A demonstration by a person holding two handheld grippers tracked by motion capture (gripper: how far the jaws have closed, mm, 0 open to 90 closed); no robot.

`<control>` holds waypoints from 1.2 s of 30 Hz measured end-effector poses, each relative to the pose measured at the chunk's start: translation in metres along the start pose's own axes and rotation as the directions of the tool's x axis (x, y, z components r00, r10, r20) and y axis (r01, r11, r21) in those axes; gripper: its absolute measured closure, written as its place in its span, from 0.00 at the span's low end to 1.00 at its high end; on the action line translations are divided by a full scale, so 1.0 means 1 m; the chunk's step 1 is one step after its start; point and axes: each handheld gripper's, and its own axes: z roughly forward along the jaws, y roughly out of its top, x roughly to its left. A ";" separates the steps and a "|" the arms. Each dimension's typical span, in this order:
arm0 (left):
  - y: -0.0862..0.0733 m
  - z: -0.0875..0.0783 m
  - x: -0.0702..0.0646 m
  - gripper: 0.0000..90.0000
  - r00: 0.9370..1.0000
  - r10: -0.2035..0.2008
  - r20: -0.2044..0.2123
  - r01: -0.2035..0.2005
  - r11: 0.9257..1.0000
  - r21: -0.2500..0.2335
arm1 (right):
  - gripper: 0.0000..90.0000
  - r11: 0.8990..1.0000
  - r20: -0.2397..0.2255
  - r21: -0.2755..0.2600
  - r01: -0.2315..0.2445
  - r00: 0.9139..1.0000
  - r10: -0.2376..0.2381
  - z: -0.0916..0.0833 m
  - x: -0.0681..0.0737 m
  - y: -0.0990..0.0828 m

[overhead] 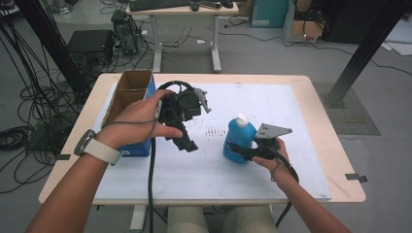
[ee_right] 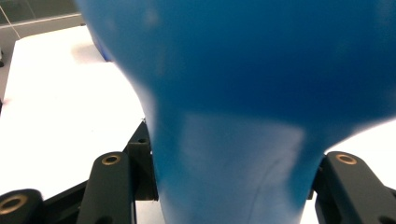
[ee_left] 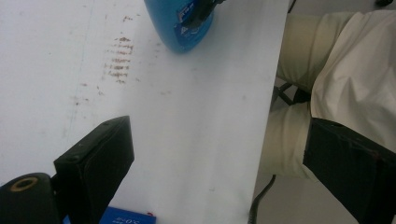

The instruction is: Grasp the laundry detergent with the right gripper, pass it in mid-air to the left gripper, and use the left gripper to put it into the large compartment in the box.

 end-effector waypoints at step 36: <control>0.001 0.000 -0.001 0.10 1.000 -0.001 -0.001 0.001 1.000 -0.002 | 0.48 1.000 0.004 -0.005 -0.001 1.000 0.001 0.000 0.000 0.000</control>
